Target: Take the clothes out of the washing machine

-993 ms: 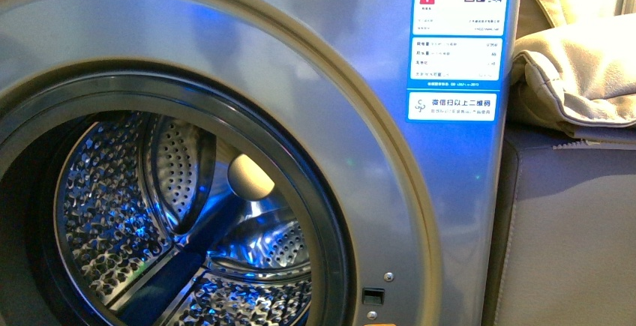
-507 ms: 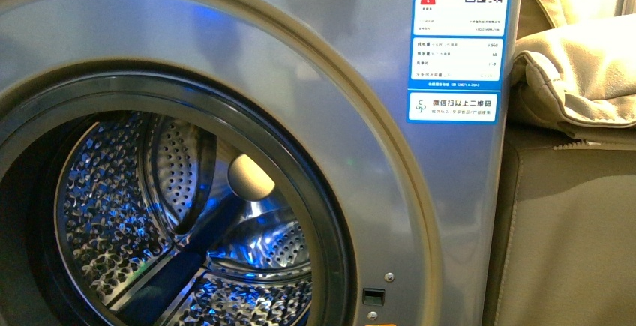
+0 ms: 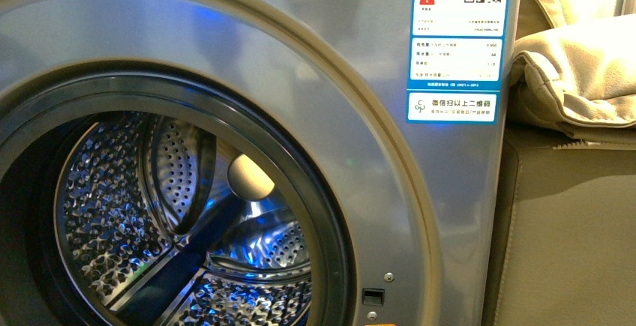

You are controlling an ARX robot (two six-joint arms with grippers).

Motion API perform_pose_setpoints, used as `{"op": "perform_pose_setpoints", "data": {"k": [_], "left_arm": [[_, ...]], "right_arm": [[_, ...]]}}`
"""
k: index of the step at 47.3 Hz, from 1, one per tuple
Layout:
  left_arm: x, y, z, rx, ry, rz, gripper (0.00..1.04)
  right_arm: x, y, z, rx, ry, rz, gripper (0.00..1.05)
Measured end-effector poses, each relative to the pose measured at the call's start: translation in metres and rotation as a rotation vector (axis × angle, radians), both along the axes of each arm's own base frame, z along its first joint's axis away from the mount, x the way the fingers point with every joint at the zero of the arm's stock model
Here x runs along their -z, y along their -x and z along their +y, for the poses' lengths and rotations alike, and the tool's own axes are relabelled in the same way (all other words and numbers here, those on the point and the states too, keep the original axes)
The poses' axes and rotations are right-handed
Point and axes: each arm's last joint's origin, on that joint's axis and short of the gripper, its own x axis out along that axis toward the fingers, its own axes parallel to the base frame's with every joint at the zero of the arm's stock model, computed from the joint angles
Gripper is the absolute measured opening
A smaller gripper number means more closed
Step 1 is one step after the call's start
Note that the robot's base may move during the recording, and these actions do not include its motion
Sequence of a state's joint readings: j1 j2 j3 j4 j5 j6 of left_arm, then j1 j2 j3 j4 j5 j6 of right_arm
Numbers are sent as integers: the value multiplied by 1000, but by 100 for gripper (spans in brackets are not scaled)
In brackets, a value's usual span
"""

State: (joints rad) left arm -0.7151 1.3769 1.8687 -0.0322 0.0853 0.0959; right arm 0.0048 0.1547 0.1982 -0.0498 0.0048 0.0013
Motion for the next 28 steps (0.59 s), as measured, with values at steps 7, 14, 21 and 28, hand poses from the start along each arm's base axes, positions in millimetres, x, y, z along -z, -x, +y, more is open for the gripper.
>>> {"op": "perform_pose_setpoints", "data": {"k": [7, 14, 21, 28], "left_arm": [[-7, -10, 21, -331, -37, 377, 98], [-17, -13, 70, -574, 59, 431, 98], [-16, -1, 101, -695, 134, 438, 98], [-10, 21, 103, -686, 146, 444, 98]], "right_arm": [[11, 0, 0, -4, -1, -2, 2], [21, 0, 0, -2, 0, -2, 2], [29, 0, 0, -2, 0, 0, 2], [34, 0, 0, -1, -1, -2, 2]]}}
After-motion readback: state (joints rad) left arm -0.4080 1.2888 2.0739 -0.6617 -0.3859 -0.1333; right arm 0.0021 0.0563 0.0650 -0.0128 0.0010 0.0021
